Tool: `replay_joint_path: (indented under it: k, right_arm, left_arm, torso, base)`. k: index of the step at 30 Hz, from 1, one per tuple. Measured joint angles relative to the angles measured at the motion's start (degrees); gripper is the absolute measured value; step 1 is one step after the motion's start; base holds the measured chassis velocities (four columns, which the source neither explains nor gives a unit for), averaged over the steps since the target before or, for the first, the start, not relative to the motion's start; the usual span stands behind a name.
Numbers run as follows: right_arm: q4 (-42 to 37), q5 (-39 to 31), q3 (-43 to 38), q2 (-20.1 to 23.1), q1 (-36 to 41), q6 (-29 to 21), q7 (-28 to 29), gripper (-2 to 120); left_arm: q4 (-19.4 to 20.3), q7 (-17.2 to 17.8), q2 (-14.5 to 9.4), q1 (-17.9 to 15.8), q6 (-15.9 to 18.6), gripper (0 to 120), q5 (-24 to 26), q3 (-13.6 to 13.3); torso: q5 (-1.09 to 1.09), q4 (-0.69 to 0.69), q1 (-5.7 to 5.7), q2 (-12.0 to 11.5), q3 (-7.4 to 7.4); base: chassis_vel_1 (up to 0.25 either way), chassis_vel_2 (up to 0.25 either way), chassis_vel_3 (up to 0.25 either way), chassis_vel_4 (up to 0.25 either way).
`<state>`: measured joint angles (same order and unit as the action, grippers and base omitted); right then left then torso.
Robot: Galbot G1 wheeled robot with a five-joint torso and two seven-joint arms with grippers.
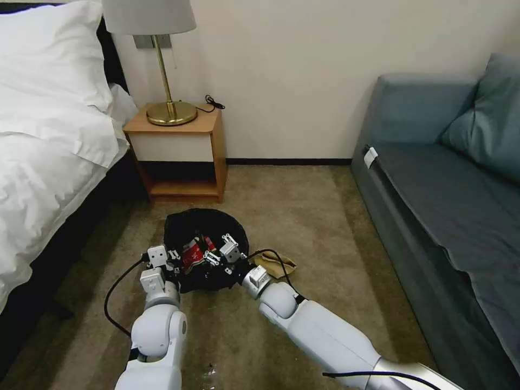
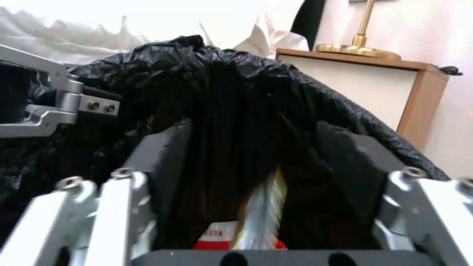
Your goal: Pick up the trash bin, then pick up the garbage on the floor and place it into the trash bin.
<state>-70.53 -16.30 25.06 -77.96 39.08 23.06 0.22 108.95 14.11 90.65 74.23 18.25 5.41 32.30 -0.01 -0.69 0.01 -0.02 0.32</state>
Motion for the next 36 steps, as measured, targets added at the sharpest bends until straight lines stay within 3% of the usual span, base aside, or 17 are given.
replay_joint_path:
  k: [2,4,8,18,22,28,36]
  right_arm:
    - [0.0,0.0,-0.1,0.0,0.0,0.0,0.0,75]
    - [-0.1,0.0,-0.7,0.0,0.1,0.0,-0.1,88]
    - [-1.4,-0.8,-3.2,-0.1,-0.8,-0.6,0.0,99]
    - [-2.3,-2.0,-10.7,0.0,-2.1,-3.0,1.6,100]
    - [1.8,-2.0,-14.0,0.5,-2.9,-4.8,1.4,100]
    - [9.7,-5.2,-14.9,2.3,-4.4,-9.0,-5.9,100]
    - [19.7,-8.9,-11.9,2.8,-6.3,-11.1,-16.2,100]
  left_arm:
    - [0.0,0.0,0.0,0.0,0.0,3,0.0,0.0]
    - [-0.1,0.0,-0.1,0.0,0.0,3,0.0,0.0]
    - [-0.3,0.0,-0.2,0.0,0.0,3,0.1,0.4]
    - [0.1,0.0,-0.9,0.1,0.0,3,1.0,2.3]
    - [0.7,-0.1,-1.2,0.3,0.0,3,2.1,4.3]
    - [1.5,-0.1,-2.1,0.4,0.6,3,3.5,6.1]
    - [1.6,0.0,-2.1,0.2,0.9,3,3.8,5.8]
  torso:
    - [0.00,0.00,0.00,0.0,0.00]
    - [0.00,0.00,0.00,0.0,0.00]
    - [0.00,0.00,0.00,0.0,0.00]
    - [0.00,0.00,0.00,0.0,0.00]
    - [0.00,0.00,0.00,0.0,0.00]
    - [0.00,-0.01,0.00,0.0,0.00]
    - [0.00,0.00,0.00,0.0,0.00]
  base:
    - [0.000,0.000,0.000,0.000]
    - [0.000,0.000,0.000,0.000]
    - [0.000,0.000,0.000,0.000]
    - [0.000,0.000,0.000,0.000]
    - [0.000,0.000,0.000,0.000]
    - [0.000,0.000,0.000,0.000]
    - [0.000,0.000,0.000,0.000]
